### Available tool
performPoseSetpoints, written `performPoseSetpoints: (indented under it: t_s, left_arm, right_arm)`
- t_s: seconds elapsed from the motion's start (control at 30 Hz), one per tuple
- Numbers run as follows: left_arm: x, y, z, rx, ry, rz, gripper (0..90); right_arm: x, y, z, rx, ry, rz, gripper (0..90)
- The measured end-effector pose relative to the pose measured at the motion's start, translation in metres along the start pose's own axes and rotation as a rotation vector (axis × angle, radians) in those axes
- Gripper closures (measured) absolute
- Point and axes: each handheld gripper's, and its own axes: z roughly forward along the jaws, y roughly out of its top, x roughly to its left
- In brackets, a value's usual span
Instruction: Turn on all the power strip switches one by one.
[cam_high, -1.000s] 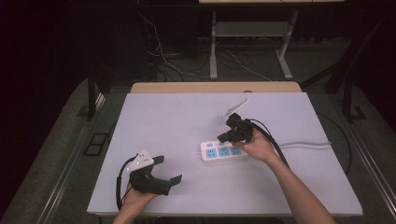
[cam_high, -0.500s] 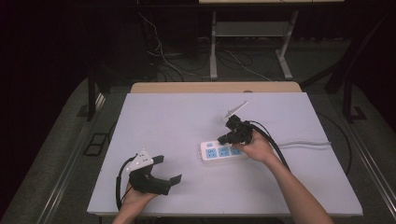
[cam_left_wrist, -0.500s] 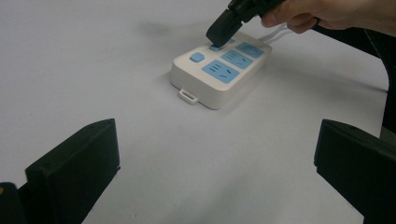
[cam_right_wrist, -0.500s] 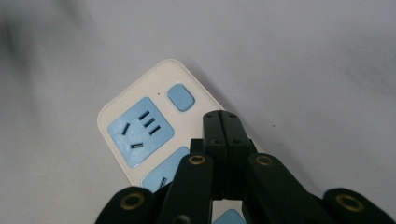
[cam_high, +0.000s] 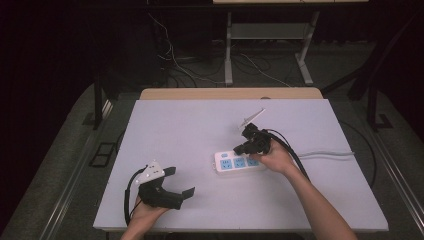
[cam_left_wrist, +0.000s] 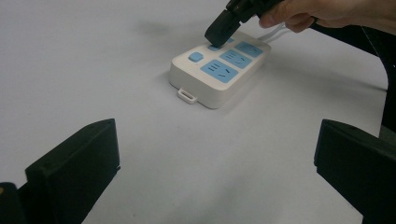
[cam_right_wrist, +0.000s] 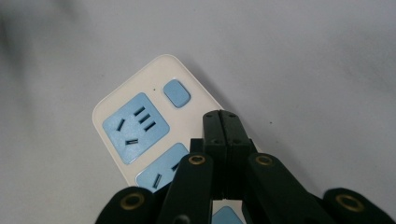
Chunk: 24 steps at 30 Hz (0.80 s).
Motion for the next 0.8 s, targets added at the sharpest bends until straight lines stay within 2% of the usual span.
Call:
performPoseSetpoints:
  t_s: [0.37,0.47,0.8]
  left_arm:
    - [-0.0005,-0.0001,0.0012,0.003,0.001,0.001,0.0]
    - [-0.0007,-0.0001,0.0009,0.002,0.0,0.001,0.0]
    - [0.0004,0.0,0.0002,0.0,0.001,-0.001,0.0]
  right_arm:
    - [-0.0016,-0.0019,0.001,-0.008,0.008,-0.008,90.0]
    - [-0.0034,-0.004,0.0017,-0.018,0.019,0.005,90.0]
    - [-0.0011,-0.0022,0.0018,-0.009,0.005,-0.007,90.0]
